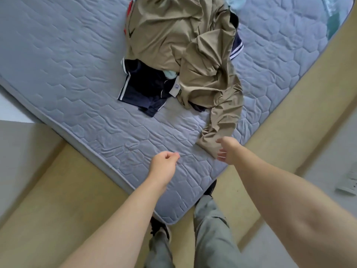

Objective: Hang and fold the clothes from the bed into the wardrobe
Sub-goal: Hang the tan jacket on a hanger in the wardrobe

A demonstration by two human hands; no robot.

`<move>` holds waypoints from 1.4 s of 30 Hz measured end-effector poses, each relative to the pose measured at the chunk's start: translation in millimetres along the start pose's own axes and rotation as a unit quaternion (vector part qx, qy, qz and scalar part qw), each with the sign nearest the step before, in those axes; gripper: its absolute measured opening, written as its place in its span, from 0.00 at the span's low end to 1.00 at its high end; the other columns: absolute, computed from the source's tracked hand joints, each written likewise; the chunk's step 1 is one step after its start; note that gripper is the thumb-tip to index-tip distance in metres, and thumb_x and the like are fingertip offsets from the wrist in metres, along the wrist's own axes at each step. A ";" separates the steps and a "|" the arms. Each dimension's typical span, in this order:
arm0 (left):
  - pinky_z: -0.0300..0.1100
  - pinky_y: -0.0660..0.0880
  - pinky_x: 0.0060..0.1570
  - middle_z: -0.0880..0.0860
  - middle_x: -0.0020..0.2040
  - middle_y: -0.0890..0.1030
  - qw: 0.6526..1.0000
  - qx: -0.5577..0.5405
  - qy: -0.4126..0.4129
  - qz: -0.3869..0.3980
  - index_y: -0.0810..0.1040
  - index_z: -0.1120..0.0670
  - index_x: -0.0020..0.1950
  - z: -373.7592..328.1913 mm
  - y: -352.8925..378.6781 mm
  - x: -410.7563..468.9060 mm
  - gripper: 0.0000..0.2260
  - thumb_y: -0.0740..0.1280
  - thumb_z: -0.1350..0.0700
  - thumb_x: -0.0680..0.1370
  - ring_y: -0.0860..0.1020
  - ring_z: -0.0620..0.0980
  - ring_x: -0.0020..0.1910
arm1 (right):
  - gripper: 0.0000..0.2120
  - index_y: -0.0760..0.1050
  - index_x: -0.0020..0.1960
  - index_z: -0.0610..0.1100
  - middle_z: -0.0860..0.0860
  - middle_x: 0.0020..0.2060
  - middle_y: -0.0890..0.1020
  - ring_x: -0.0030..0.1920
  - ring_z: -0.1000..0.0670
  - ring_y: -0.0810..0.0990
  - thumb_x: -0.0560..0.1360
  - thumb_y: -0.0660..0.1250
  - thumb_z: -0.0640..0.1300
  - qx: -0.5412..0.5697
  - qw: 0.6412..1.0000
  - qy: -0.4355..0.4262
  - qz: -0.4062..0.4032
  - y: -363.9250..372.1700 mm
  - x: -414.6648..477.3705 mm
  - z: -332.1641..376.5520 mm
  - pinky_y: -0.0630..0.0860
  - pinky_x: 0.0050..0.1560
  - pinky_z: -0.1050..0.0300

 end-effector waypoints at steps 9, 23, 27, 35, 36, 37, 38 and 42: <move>0.38 0.64 0.28 0.47 0.33 0.75 0.999 -0.032 -0.009 -0.008 0.80 0.50 0.39 19.9 42.2 96.0 0.09 0.66 0.55 0.79 0.68 0.44 0.26 | 0.08 0.73 0.50 0.43 0.47 0.49 0.75 0.46 0.46 0.73 0.82 0.56 0.43 0.056 0.998 0.042 -0.003 18.7 127.4 7.3 0.73 0.51 0.49; 0.47 0.74 0.41 0.54 0.45 0.82 0.999 0.031 -0.005 -0.030 0.80 0.54 0.48 -49.0 17.7 34.8 0.08 0.64 0.52 0.80 0.76 0.53 0.40 | 0.15 0.79 0.55 0.46 0.45 0.50 0.84 0.46 0.46 0.80 0.77 0.62 0.31 0.076 0.974 -0.119 0.177 5.0 -60.2 32.6 0.78 0.45 0.52; 0.46 0.75 0.42 0.55 0.43 0.79 0.998 -0.005 -0.035 -0.052 0.78 0.56 0.47 -106.3 -0.8 -1.9 0.19 0.57 0.43 0.82 0.77 0.58 0.45 | 0.20 0.78 0.64 0.50 0.46 0.55 0.83 0.48 0.51 0.82 0.78 0.63 0.31 -0.113 0.935 -0.242 0.232 -14.2 -154.7 33.9 0.80 0.49 0.54; 0.46 0.77 0.36 0.58 0.44 0.81 0.959 -0.205 -0.123 0.156 0.78 0.60 0.51 -160.0 -18.0 -90.8 0.15 0.55 0.54 0.85 0.80 0.55 0.39 | 0.12 0.80 0.56 0.45 0.46 0.50 0.83 0.50 0.45 0.81 0.74 0.67 0.36 -0.351 0.836 -0.370 0.204 -27.9 -276.6 0.9 0.78 0.54 0.47; 0.46 0.76 0.35 0.58 0.43 0.80 0.967 -0.199 -0.095 0.124 0.78 0.60 0.51 -162.6 -20.9 -99.9 0.13 0.55 0.57 0.85 0.79 0.54 0.39 | 0.12 0.81 0.54 0.45 0.47 0.46 0.81 0.47 0.47 0.80 0.73 0.67 0.36 -0.360 0.835 -0.362 0.204 -29.3 -282.1 -3.2 0.77 0.51 0.50; 0.44 0.76 0.33 0.57 0.42 0.79 0.971 -0.207 -0.069 0.101 0.78 0.58 0.50 -164.5 -25.2 -107.8 0.12 0.55 0.60 0.84 0.78 0.54 0.37 | 0.12 0.82 0.52 0.45 0.47 0.43 0.80 0.44 0.48 0.78 0.72 0.65 0.34 -0.338 0.851 -0.347 0.202 -31.3 -287.0 -6.2 0.76 0.48 0.52; 0.43 0.77 0.31 0.57 0.40 0.79 0.969 -0.223 -0.048 0.094 0.79 0.57 0.48 -166.9 -31.1 -116.7 0.12 0.56 0.62 0.82 0.78 0.53 0.35 | 0.15 0.83 0.48 0.46 0.48 0.41 0.81 0.43 0.50 0.78 0.70 0.62 0.33 -0.283 0.880 -0.328 0.193 -33.6 -291.3 -7.9 0.76 0.46 0.53; 0.44 0.77 0.39 0.57 0.43 0.81 0.970 -0.231 0.048 0.054 0.82 0.52 0.47 -173.5 -67.4 -156.7 0.18 0.55 0.69 0.77 0.78 0.53 0.35 | 0.12 0.84 0.44 0.46 0.51 0.37 0.82 0.39 0.51 0.78 0.73 0.62 0.37 -0.040 0.961 -0.255 0.101 -36.0 -297.6 -2.1 0.74 0.39 0.57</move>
Point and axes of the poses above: each hand's wrist, its own x-axis towards the middle knuckle, its own y-axis out of the palm, z = x × y, the point moved 1 cm from there along x, towards the middle knuckle
